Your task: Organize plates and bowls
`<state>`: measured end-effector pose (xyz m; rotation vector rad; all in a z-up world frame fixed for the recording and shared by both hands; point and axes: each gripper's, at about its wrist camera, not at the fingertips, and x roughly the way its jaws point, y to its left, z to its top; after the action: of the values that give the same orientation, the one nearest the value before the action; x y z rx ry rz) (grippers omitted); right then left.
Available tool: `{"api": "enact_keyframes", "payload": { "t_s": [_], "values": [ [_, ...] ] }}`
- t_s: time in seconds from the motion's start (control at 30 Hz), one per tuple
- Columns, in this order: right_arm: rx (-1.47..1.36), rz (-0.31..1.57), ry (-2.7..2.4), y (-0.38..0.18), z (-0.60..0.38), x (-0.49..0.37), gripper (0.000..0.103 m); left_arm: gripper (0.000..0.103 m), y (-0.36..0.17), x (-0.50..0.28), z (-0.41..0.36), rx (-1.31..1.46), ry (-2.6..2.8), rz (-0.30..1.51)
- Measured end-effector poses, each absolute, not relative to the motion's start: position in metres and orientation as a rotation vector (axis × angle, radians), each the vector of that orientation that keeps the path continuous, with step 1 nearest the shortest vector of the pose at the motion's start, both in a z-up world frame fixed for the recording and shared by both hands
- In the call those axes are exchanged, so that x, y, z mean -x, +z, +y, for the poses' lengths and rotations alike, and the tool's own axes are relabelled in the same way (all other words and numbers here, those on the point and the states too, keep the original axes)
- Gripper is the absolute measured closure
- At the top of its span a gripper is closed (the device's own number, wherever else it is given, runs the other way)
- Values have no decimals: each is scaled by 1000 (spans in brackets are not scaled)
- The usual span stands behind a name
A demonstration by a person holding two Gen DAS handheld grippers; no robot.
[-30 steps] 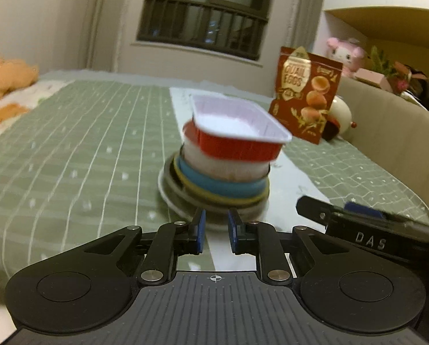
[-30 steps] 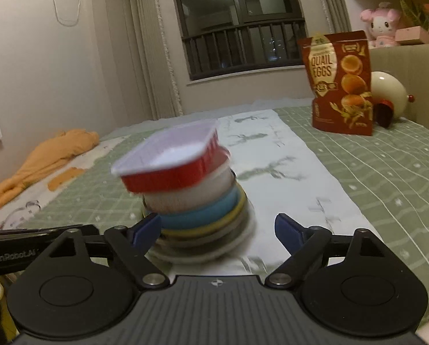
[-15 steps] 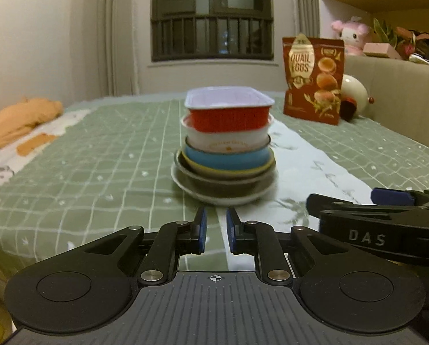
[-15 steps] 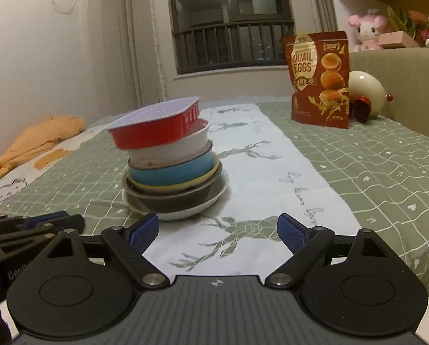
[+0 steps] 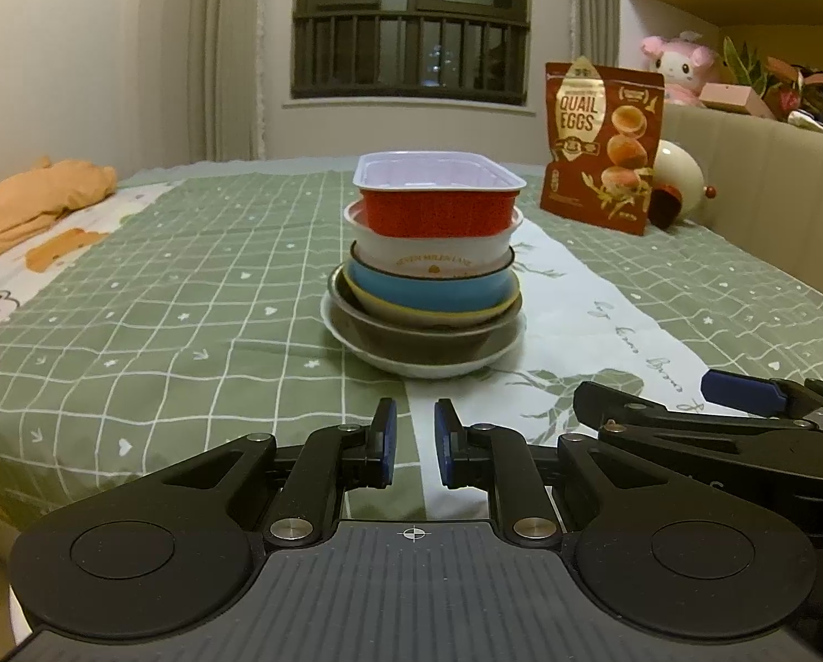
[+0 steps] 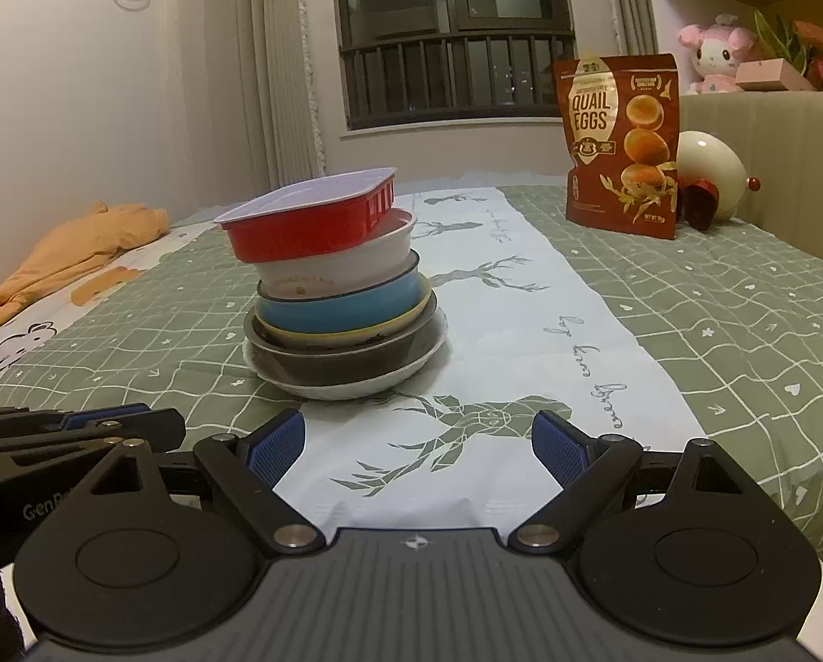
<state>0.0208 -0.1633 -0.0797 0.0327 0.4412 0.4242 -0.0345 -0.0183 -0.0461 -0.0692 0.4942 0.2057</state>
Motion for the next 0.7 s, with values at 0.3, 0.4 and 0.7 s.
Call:
{"api": "enact_keyframes", "payload": {
  "t_s": [0.3, 0.4, 0.7],
  "values": [
    [-39, 435, 422, -76, -166, -21, 13, 85, -45, 37, -19, 75, 193, 477],
    [-38, 434, 424, -76, -166, -20, 13, 85, -44, 38, -19, 76, 188, 474],
    [-41, 437, 420, -76, -166, -20, 13, 85, -44, 38, -18, 79, 180, 474]
  ]
}}
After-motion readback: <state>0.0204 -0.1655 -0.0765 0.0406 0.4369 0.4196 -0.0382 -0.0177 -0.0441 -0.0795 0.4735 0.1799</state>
